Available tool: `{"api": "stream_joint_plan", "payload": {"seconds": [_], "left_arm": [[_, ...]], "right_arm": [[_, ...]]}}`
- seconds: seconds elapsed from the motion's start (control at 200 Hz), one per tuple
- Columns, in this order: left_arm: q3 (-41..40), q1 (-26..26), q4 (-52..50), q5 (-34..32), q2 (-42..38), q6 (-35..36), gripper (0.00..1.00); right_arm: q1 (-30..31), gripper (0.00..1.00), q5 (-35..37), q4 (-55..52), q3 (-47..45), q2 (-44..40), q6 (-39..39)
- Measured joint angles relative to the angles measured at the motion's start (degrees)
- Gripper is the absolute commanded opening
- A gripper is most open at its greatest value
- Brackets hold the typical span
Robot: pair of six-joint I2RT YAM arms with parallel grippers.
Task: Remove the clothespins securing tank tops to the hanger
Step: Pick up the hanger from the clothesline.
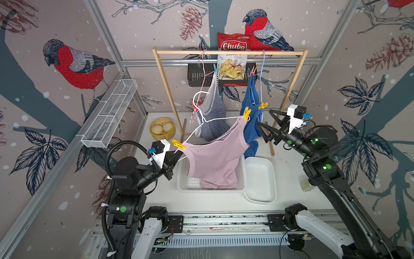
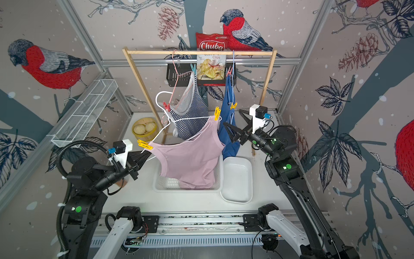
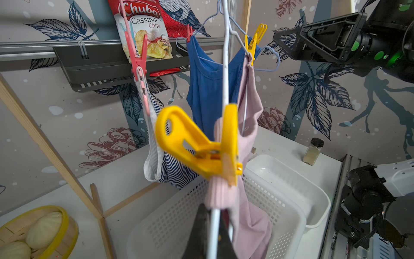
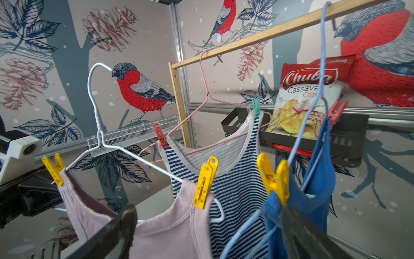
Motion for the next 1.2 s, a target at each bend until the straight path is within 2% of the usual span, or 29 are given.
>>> {"api": "stream_joint_plan", "payload": {"seconds": [0.205, 0.495, 0.71, 0.891, 1.201], "left_arm": [[2.67, -0.68, -2.47, 1.42, 4.66, 3.19, 0.0], [4.74, -1.55, -5.31, 2.1, 6.86, 10.51, 0.0], [4.9, -1.62, -6.08, 4.28, 10.78, 15.78, 0.0], [6.86, -1.64, -7.19, 4.35, 11.61, 19.69, 0.0], [12.07, -2.19, -11.26, 1.57, 8.57, 24.35, 0.0]], "right_arm": [[-2.12, 0.97, -6.75, -0.31, 1.92, 3.3, -3.15], [-11.89, 0.97, -18.95, -1.44, 3.91, 4.92, -5.53], [-14.49, 0.96, -27.26, -6.08, 5.14, 5.64, -8.85], [-17.49, 0.95, -31.47, -7.45, 4.22, 4.59, -10.19], [-17.97, 0.93, -36.28, -7.63, 3.37, 2.01, -10.19]]}}
